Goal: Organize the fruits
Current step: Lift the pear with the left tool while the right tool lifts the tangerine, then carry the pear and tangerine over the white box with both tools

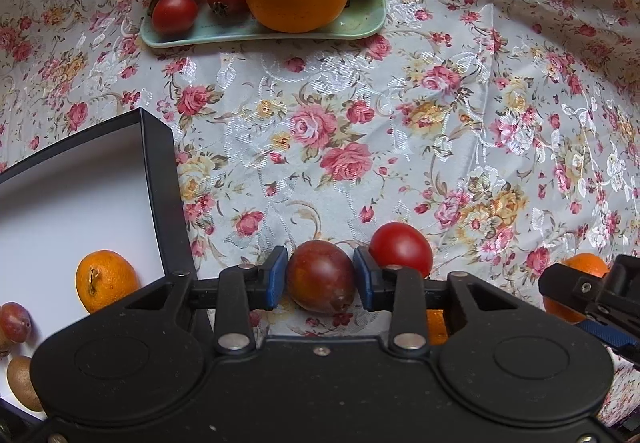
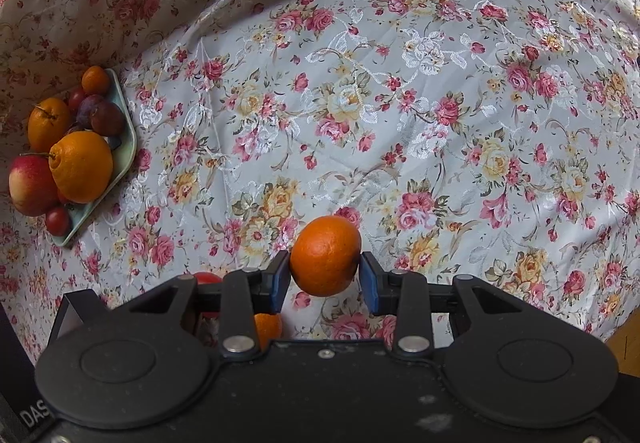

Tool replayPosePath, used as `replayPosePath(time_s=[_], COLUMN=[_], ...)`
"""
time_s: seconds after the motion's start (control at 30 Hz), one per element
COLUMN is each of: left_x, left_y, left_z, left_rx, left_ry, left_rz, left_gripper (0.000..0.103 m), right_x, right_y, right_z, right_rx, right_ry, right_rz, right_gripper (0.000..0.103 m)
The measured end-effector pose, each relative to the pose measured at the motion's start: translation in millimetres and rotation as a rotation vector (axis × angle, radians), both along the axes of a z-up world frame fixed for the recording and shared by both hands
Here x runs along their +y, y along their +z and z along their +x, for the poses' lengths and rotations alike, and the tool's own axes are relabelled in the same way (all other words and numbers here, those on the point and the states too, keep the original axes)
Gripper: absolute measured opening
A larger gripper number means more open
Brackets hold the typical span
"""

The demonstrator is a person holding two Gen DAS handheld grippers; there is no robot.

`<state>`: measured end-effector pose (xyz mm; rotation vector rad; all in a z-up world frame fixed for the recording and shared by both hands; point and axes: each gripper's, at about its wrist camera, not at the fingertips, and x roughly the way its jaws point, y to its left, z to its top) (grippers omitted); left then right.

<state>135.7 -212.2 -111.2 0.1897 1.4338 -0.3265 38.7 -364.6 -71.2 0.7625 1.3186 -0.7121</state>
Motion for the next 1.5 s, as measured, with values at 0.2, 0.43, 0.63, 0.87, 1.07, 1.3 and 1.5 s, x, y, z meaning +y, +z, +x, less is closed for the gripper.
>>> replayPosePath(time_s=[0.2, 0.43, 0.63, 0.87, 1.07, 1.3, 1.5], left_x=[13.2, 33.5, 54.2, 93.6, 140.6, 193.4, 228.7], left_y=[18.7, 52.8, 68.4, 78.8, 87.5, 90.3, 87.1], left_z=[3.3, -2.7, -14.1, -21.0, -16.6, -4.3, 6.1], left_rx=[0.01, -0.012, -0.049, -0.108, -0.136, -0.196, -0.209], left_ry=[0.042, 0.072, 0.096, 0.133, 0.215, 0.321, 0.373], left_rz=[-0.075, -0.143, -0.133, -0.094, -0.094, -0.026, 0.002], left_gripper=[0.044, 0.044, 0.044, 0.044, 0.044, 0.044, 0.044], right_x=[-0.8, 8.4, 23.9, 54.4, 89.2, 139.5, 188.7], right_y=[8.9, 15.7, 16.4, 18.2, 19.7, 24.9, 32.6], right_z=[-4.0, -12.5, -19.2, -20.8, -13.8, -0.8, 19.3], right_rx=[-0.02, -0.032, -0.03, -0.036, -0.054, -0.108, -0.193], right_ry=[-0.01, -0.004, 0.009, 0.044, 0.11, 0.222, 0.316], right_rz=[-0.006, -0.017, -0.018, -0.023, -0.053, -0.095, -0.052], right_gripper=[0.038, 0.038, 0.037, 0.038, 0.038, 0.038, 0.038])
